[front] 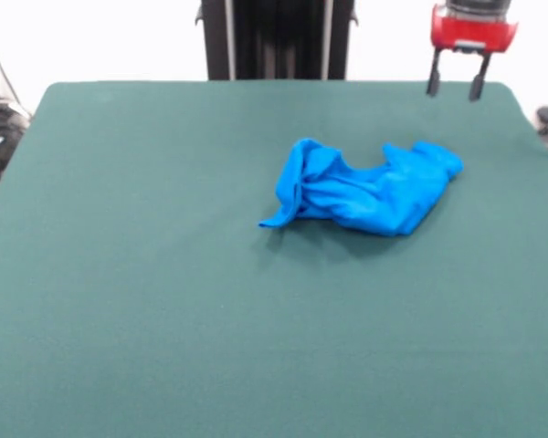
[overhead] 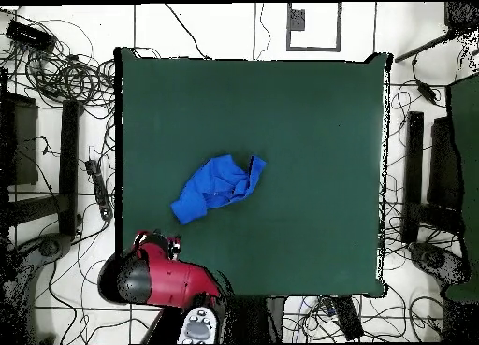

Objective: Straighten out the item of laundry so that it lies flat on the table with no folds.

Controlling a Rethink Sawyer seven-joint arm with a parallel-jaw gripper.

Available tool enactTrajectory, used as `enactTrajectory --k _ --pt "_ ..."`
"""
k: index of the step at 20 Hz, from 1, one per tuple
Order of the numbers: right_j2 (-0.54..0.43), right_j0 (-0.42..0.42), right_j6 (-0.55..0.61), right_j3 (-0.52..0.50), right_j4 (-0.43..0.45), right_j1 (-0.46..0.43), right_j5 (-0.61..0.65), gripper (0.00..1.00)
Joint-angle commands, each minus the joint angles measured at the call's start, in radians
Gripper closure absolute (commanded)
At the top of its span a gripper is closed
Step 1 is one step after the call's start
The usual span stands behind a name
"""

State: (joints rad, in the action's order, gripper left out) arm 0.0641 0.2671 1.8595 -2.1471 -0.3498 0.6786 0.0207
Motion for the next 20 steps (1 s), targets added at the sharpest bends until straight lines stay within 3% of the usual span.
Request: enactTrajectory --k 1,7,12,20 --pt "-0.032 0.014 0.255 -0.005 -0.083 0.012 0.123 0.0" --pt "0.149 -0.014 0.117 0.324 0.014 -0.05 0.406 0.0" --pt "0.086 -0.11 0.056 0.411 0.064 -0.107 0.38 0.0" --pt "0.055 -0.17 0.055 0.532 0.119 -0.205 0.338 0.0"
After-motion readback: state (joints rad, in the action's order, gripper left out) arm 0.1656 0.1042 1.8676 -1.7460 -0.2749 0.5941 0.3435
